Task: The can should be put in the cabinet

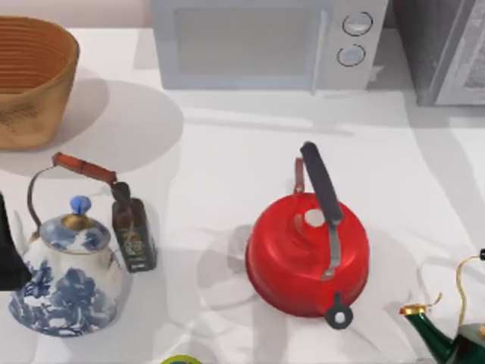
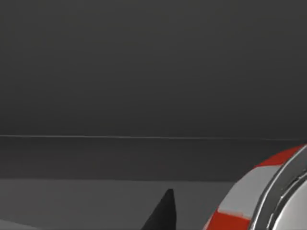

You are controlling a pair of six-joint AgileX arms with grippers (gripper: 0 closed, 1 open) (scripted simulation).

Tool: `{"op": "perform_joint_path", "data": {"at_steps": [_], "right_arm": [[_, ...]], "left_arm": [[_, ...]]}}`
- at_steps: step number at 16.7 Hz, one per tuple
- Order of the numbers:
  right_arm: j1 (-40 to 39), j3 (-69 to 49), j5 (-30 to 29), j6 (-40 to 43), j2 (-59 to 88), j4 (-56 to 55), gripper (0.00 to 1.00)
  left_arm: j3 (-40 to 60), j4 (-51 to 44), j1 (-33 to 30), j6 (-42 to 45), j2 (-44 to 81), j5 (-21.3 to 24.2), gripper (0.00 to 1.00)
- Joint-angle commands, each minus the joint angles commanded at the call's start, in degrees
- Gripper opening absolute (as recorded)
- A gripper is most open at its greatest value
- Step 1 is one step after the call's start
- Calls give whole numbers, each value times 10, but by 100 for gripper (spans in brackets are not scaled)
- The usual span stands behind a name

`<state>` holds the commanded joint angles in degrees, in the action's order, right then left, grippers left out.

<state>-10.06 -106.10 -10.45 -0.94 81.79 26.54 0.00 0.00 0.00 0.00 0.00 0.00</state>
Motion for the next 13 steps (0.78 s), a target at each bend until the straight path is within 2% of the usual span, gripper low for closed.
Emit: {"op": "perform_joint_path", "data": {"at_steps": [3, 9, 13], "right_arm": [[8, -109, 7, 2, 88, 29, 0], [32, -401, 23, 1, 279, 90, 0], [43, -505, 33, -1, 364, 120, 0]], "left_arm": [[0, 0, 0, 0, 0, 0, 100], [0, 0, 0, 0, 0, 0, 100], [0, 0, 0, 0, 0, 0, 100]]}}
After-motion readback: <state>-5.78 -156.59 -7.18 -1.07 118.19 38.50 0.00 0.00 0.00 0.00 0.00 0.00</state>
